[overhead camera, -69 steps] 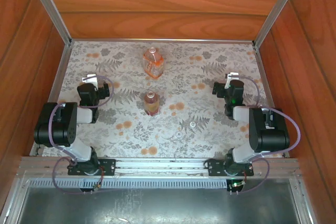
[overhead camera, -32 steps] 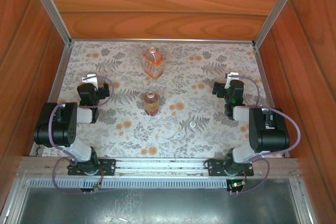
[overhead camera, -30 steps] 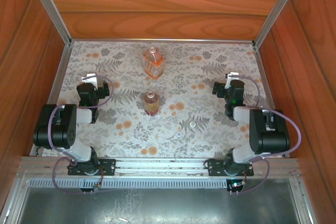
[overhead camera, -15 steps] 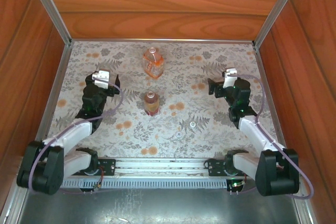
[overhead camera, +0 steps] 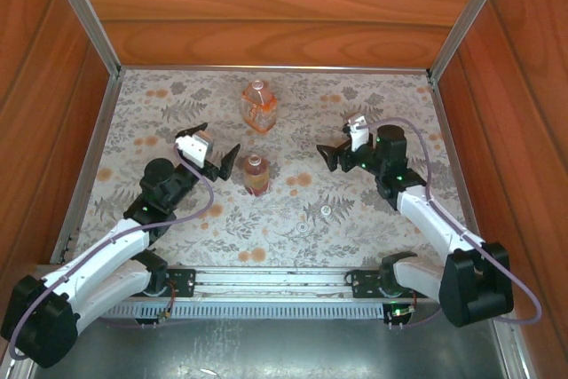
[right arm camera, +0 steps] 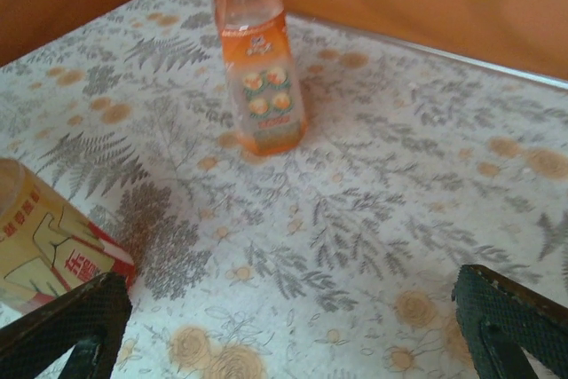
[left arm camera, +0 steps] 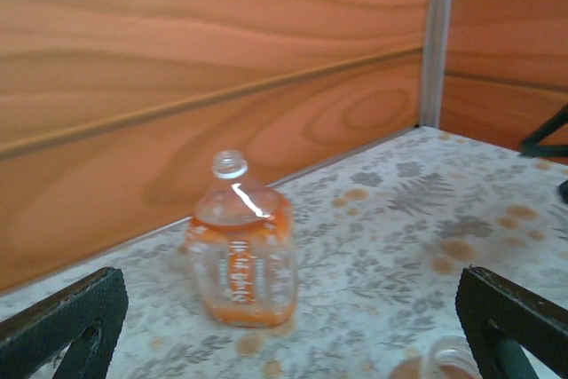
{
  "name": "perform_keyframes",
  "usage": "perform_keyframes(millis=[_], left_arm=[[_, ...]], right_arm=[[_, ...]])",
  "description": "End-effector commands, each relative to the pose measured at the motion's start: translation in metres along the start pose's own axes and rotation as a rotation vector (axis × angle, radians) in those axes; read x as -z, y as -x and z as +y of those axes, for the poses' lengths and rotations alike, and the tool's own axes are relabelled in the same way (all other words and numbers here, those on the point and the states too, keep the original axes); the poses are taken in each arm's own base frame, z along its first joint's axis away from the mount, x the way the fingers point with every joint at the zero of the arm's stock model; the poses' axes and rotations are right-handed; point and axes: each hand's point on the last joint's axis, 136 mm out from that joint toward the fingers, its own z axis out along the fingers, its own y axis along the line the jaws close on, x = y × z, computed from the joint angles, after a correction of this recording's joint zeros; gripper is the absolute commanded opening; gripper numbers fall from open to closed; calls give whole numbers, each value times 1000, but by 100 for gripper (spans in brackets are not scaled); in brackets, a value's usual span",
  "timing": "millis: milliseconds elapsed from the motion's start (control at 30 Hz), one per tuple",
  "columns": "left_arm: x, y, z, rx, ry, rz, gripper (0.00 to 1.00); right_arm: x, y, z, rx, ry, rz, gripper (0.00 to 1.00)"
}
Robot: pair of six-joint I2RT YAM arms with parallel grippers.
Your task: Screw on the bottle caps
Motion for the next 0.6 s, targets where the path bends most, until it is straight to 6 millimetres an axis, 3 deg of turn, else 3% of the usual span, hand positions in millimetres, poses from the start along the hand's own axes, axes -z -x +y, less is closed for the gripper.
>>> perform_keyframes(millis=[0,133,267,567], left_arm=[[-1,-15,-41,57,-157,45,100],[-8,-29,-73,34,-240,61,100],[-16,-41,-87,32,-253,27,100],[-22,-88,-78,-1,-182,87,100]], right_arm=[[-7,13,6,42,17,-25,100],[-13,10,7,34,23,-20,100],[-17,7,9,28,28,-11,100],[-18,4,12,32,33,-8,100]])
